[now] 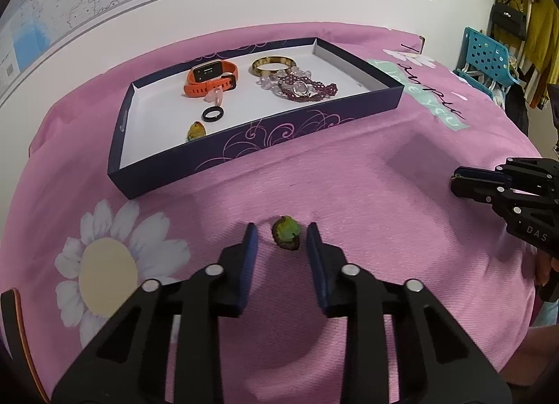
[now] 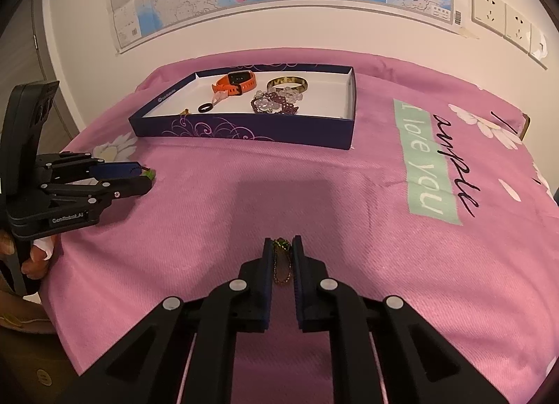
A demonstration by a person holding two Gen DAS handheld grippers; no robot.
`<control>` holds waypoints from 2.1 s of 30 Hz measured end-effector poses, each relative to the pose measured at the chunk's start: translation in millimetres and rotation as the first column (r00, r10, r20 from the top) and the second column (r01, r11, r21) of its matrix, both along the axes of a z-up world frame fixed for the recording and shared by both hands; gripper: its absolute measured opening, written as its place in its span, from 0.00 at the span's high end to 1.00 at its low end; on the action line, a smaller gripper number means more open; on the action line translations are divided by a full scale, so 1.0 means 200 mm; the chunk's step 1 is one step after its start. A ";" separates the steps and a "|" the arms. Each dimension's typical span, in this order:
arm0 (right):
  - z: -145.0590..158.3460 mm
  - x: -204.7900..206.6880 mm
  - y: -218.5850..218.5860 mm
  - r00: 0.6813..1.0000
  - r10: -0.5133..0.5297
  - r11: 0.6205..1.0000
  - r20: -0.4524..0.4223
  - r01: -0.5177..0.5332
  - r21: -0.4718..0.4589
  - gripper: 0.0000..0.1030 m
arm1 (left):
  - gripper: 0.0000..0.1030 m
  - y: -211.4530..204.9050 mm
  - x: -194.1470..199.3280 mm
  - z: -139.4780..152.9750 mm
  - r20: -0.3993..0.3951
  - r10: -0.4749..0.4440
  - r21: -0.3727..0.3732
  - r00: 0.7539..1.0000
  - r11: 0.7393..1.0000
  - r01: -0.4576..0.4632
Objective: Organize jewelry
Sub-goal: 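Close the left tool on the green-stone ring while the right tool grasps the gold ring, then carry the green ring with the left tool into the tray while the right tool carries the gold ring there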
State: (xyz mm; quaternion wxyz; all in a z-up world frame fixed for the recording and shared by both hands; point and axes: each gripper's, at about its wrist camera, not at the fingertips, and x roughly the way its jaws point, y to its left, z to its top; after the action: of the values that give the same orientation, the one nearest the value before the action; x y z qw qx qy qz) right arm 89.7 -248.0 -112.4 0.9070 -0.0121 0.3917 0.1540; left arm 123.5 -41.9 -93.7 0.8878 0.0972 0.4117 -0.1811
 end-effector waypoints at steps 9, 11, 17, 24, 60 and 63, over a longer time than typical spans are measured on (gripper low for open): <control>0.01 0.00 0.02 1.000 0.015 1.000 0.004 -0.015 0.025 0.91 | 0.85 0.00 0.00 0.00 0.003 0.002 -0.007 1.000 1.000 -0.002; 0.01 0.01 0.02 1.000 0.015 0.999 0.006 -0.016 0.031 0.91 | 0.85 0.01 0.00 0.01 0.005 0.005 -0.008 1.000 1.000 -0.005; 0.03 0.02 0.03 1.000 0.022 0.999 0.015 -0.023 0.045 0.91 | 0.85 0.02 -0.02 0.04 0.014 0.009 -0.026 1.000 1.000 -0.009; 0.07 0.03 0.05 0.998 0.044 0.997 0.036 -0.046 0.069 0.91 | 0.85 0.03 -0.03 0.08 0.034 0.012 -0.041 0.999 0.999 -0.010; 0.27 0.23 0.22 0.979 0.130 0.986 0.160 -0.145 0.087 0.91 | 0.85 0.10 0.07 0.24 0.106 0.074 -0.103 0.992 0.993 -0.063; 0.28 0.28 0.22 0.978 0.137 0.985 0.158 -0.151 0.080 0.91 | 0.85 0.10 0.11 0.24 0.105 0.086 -0.108 0.991 0.991 -0.075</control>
State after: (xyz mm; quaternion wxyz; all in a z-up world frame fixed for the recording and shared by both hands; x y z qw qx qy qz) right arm 145.4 -203.2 -55.9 0.9202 -0.0104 0.3120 0.2360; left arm 146.4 -22.0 -44.9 0.9195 0.0440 0.3560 -0.1608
